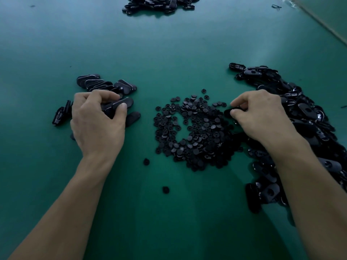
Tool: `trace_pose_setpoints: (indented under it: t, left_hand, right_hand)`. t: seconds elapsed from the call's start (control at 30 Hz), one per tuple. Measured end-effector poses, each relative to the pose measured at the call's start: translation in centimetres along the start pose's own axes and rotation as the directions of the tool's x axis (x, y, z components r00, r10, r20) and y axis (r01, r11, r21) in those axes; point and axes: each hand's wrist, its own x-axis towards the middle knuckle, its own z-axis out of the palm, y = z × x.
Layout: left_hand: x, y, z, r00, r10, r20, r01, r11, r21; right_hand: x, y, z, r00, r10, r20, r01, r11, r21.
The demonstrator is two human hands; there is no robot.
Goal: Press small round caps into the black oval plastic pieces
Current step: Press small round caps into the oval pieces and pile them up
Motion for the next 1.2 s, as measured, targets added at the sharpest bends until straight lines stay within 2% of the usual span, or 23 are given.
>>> trace_pose_setpoints:
  t: [0.17,0.27,0.33,0.5,0.63,0.8,1.0,1.2]
  left_hand:
    - [-0.3,0.4,0.1,0.996,0.082,-0.039,-0.084,0.995,-0.044]
    - [-0.6,0.5,0.2,0.985,0.165,-0.059,-0.169,0.983,-0.071]
    - [-0.8,0.5,0.4,0.972,0.226,-0.061,-0.231,0.967,-0.102]
    - [-1.9,1.4,0.8,0.938,0.348,0.005,-0.335,0.907,-0.257]
    - [-2.1,1.4,0.8,0.905,0.417,0.082,-0.384,0.885,-0.264]
    - [-2.1,1.3,0.8,0.899,0.421,0.122,-0.375,0.882,-0.287]
    - [-2.5,1.7,0.8,0.906,0.401,0.134,-0.335,0.874,-0.351]
    - [-3.0,3.1,0.4,0.916,0.309,0.256,-0.141,0.845,-0.516]
  right_hand:
    - [-0.2,0.5,0.0,0.997,-0.021,-0.08,0.023,0.999,0.023]
    - [0.0,0.7,0.0,0.999,0.005,-0.047,-0.007,0.999,-0.037]
    - [0.2,0.7,0.0,0.999,0.028,-0.034,-0.028,1.0,-0.013]
    - [0.6,1.0,-0.2,0.999,0.03,-0.046,-0.026,0.997,0.07]
    - [0.8,1.4,-0.2,0.998,0.037,-0.059,-0.03,0.993,0.111]
    - [0.5,1.3,0.1,0.994,0.025,-0.106,-0.013,0.993,0.114]
    - [-0.3,-0.4,0.1,0.964,-0.132,-0.23,0.173,0.97,0.168]
    - [-2.4,-4.6,0.4,0.913,-0.374,-0.165,0.407,0.799,0.443]
